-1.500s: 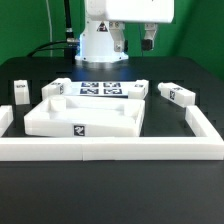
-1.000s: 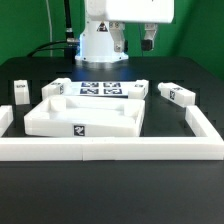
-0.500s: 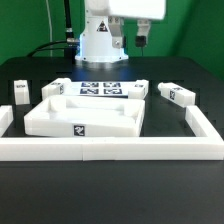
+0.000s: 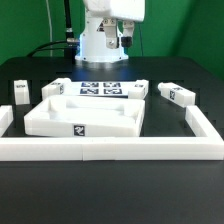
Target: Assemble desk
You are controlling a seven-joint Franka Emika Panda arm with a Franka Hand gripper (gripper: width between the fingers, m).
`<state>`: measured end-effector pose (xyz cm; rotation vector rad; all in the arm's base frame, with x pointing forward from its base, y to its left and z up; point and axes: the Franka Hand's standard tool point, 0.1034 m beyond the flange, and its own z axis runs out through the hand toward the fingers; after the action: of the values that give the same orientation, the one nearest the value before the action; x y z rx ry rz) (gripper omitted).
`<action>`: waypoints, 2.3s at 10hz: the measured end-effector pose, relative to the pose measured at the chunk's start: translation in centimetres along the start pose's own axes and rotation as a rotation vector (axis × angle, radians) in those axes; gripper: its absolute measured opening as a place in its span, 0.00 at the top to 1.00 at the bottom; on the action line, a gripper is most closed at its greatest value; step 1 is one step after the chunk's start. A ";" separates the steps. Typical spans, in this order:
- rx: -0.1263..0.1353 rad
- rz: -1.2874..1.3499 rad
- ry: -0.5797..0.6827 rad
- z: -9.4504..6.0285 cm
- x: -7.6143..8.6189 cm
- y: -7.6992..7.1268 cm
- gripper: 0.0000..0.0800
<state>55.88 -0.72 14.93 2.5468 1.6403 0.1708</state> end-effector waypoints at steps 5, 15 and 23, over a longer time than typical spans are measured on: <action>0.039 -0.133 -0.014 2.9 -3.6 -2.1 0.19; 0.143 -0.127 -0.026 10.7 -6.3 -6.9 0.19; 0.166 -0.116 -0.028 12.6 -7.3 -7.5 0.47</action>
Offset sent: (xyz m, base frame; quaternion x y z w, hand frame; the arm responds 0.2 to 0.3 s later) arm -0.0357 -0.0341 -0.0215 0.0051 0.0208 -0.1515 0.9882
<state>48.08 -4.71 1.07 2.5458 1.8583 -0.0118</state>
